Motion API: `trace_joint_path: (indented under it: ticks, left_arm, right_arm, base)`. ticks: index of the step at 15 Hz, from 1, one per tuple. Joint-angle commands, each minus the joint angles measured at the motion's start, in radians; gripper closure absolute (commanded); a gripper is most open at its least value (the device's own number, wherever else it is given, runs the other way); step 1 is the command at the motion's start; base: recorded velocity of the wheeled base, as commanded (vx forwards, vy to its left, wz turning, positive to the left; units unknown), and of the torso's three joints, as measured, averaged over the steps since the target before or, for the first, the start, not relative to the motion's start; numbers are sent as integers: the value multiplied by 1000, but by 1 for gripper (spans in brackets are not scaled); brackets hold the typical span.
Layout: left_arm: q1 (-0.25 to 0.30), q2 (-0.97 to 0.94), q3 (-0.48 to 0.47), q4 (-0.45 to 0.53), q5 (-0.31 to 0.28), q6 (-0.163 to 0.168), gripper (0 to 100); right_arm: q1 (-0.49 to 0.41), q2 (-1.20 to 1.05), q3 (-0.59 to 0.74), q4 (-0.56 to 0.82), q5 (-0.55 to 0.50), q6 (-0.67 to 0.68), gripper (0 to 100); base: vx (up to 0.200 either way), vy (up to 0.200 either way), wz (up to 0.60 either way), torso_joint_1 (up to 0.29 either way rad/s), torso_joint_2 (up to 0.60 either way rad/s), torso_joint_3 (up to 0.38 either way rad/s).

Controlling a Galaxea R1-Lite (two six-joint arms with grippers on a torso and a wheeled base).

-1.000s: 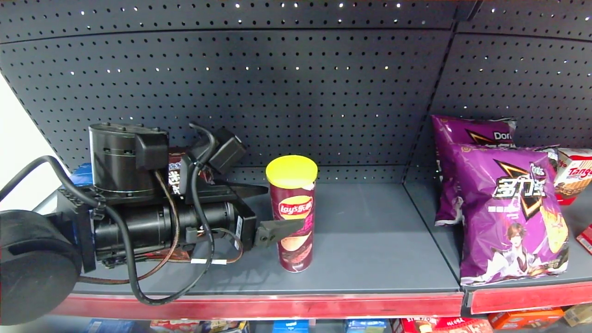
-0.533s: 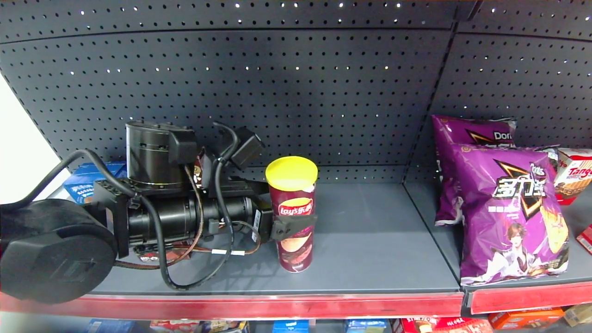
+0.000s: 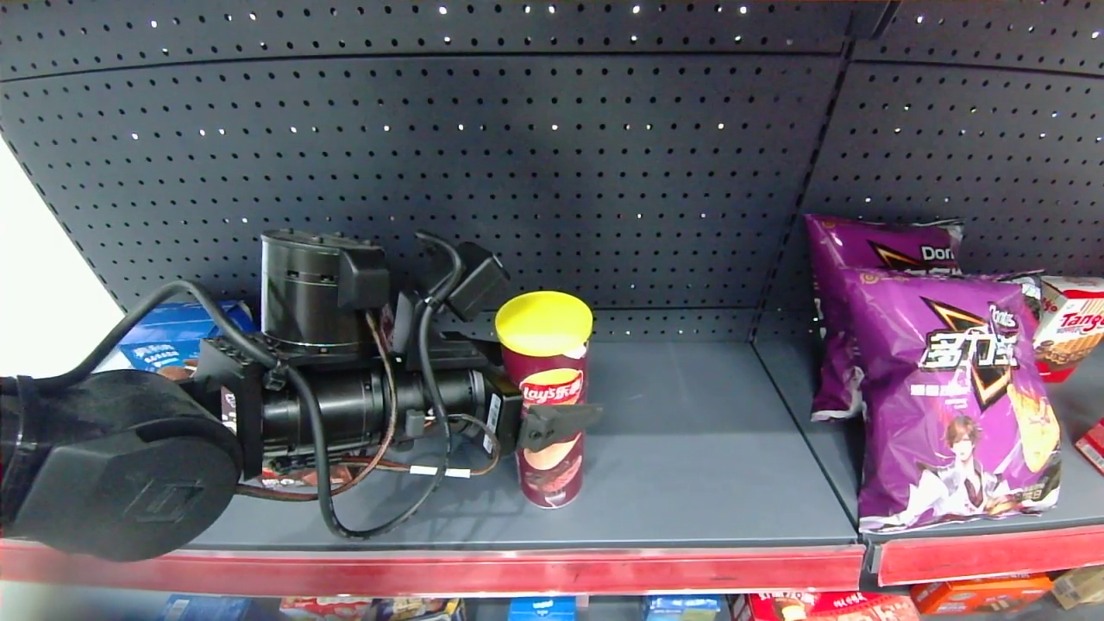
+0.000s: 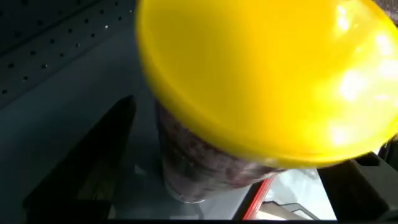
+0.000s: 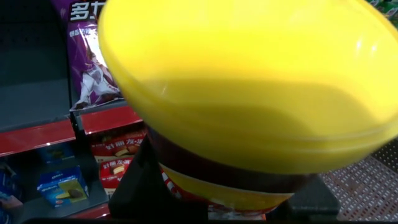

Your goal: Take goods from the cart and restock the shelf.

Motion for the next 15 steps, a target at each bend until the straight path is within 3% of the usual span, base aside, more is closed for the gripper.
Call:
trace_joint_path:
  ticks: [1, 8, 15]
  left_arm:
    - [9, -3, 0, -1, 0, 0, 0]
    - [13, -159, 123, 1, -1, -2, 0]
    - [173, -443, 256, 12, -4, -3, 0]
  right_arm:
    - [0, 0, 0, 0, 0, -1, 100]
    - [-2, 0, 0, 0, 0, -1, 100]
    - [0, 0, 12, 0, 0, -1, 100]
  base:
    - [0, 0, 0, 0, 0, 0]
    - [0, 0, 0, 0, 0, 0]
    - [0, 0, 0, 0, 0, 0]
